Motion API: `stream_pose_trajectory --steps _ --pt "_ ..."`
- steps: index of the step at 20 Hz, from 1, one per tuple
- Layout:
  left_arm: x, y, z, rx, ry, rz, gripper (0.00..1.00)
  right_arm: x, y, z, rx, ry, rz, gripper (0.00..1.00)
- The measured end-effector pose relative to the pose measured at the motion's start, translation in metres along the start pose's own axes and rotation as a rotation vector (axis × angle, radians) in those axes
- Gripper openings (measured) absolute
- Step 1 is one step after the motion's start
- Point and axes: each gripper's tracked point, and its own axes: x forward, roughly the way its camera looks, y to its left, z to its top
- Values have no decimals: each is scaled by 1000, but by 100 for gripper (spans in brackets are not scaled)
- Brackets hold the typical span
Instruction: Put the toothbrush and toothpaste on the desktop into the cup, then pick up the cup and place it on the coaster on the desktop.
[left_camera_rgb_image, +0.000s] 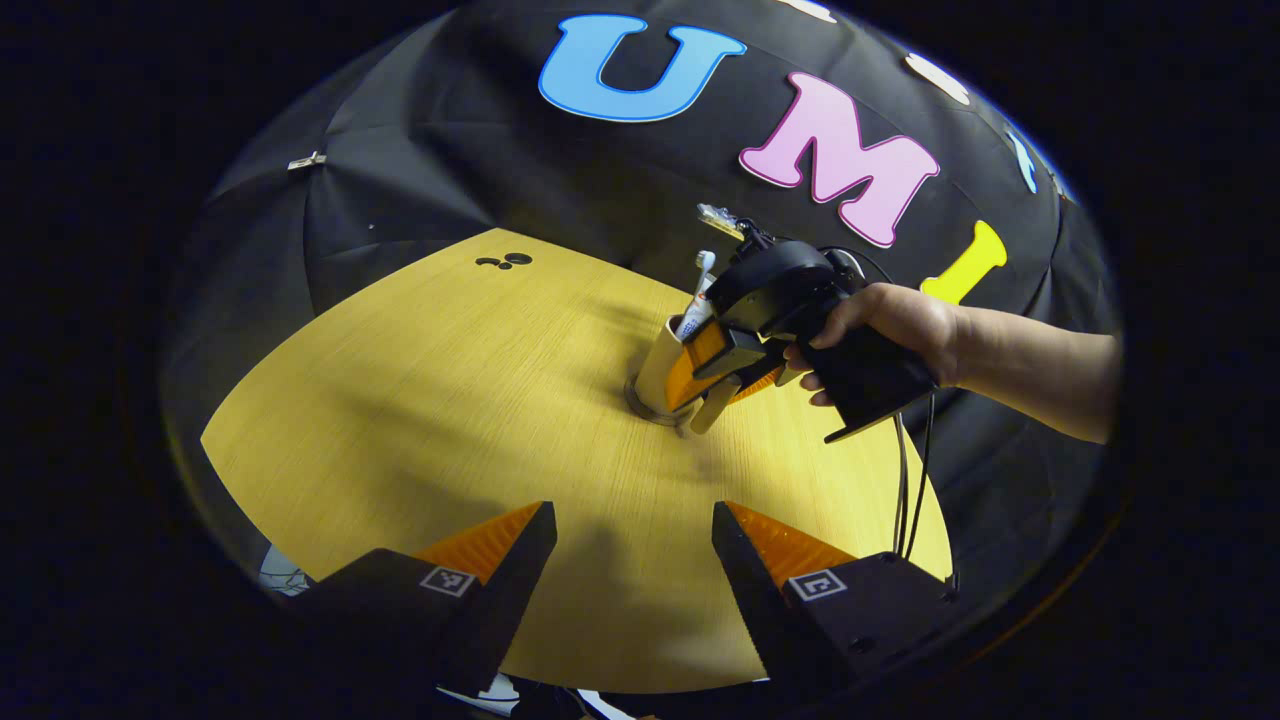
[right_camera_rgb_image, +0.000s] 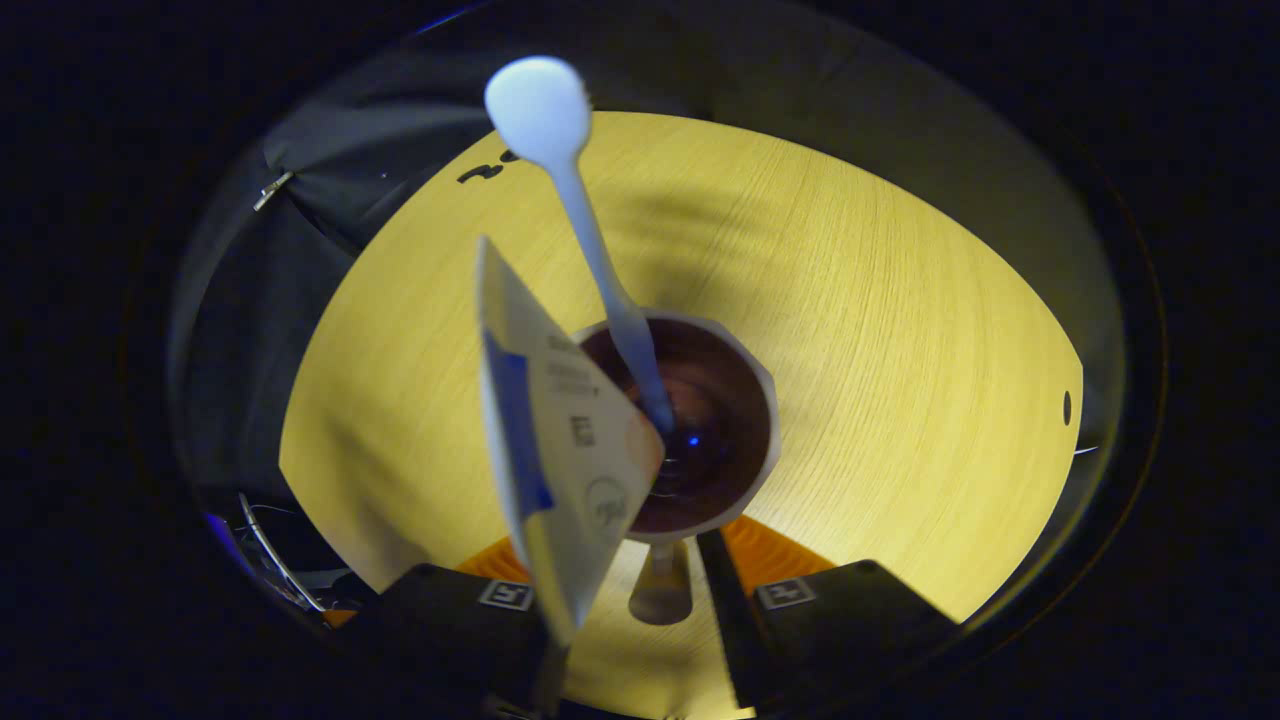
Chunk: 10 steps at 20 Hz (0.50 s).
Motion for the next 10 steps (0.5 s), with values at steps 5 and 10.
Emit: stream_pose_trajectory --steps 5,10 --pt "-10 -16 10 37 -16 -30 98 -43 11 -9 44 -66 86 99" --pt "-26 -36 32 117 -71 -68 98 -130 4 -1 78 -300 90 99"
